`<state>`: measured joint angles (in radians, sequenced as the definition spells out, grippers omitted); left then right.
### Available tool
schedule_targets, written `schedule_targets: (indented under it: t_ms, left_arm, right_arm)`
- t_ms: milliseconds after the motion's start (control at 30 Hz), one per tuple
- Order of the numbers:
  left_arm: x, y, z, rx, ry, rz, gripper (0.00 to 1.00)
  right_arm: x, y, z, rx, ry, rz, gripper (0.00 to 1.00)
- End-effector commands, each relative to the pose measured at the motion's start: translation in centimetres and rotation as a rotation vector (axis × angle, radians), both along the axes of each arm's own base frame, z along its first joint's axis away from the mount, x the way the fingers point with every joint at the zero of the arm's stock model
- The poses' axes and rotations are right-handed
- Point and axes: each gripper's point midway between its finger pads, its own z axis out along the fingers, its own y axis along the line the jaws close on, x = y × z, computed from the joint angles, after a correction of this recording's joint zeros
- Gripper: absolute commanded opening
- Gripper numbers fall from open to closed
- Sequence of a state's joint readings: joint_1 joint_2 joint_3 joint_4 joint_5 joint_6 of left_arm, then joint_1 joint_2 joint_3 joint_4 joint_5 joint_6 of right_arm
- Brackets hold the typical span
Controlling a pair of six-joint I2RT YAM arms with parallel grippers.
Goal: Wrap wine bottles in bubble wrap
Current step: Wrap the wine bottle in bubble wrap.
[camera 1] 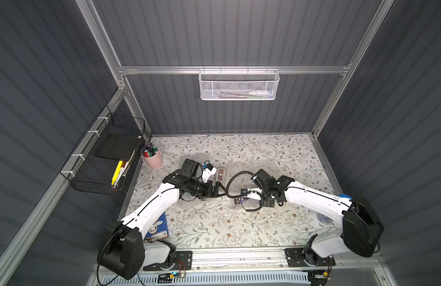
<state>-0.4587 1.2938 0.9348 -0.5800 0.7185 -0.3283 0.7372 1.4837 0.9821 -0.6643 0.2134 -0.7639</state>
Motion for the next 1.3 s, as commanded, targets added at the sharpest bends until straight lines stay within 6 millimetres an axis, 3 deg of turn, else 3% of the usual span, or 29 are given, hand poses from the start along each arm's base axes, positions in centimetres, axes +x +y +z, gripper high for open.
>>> schedule_targets:
  t_ms: [0,167,400,500,667,967,1133,1267]
  left_arm:
    - [-2.4,-0.7,-0.2,-0.001,0.036,-0.043,0.99]
    - [-4.7,-0.2,-3.1,0.058,0.131,-0.046,0.9]
    - [-4.0,-2.1,-2.2,0.008,0.092,-0.079,0.85]
    - [-2.9,-3.6,-3.0,-0.008,0.087,-0.099,0.81]
    - [-0.4,-5.4,-3.8,-0.005,0.04,-0.126,0.75]
    - [3.5,-8.4,-4.6,-0.036,-0.007,-0.176,0.58]
    - [5.6,-8.8,-7.0,0.002,0.012,-0.169,0.42]
    - [7.4,-8.8,-8.4,0.02,0.007,-0.153,0.38]
  right_arm:
    - [2.2,1.0,0.2,0.02,-0.03,0.026,0.0]
    - [3.7,1.8,-0.5,0.067,-0.005,0.011,0.01]
    - [5.1,2.3,-2.7,0.108,0.07,-0.019,0.19]
    - [5.7,2.5,-3.1,0.114,0.075,-0.025,0.31]
    - [5.8,2.0,-3.2,0.159,0.103,-0.057,0.4]
    - [5.7,1.5,-3.4,0.287,0.135,-0.132,0.47]
    - [6.6,1.3,-2.8,0.344,0.109,-0.163,0.49]
    - [6.7,1.6,-1.9,0.392,0.1,-0.164,0.5]
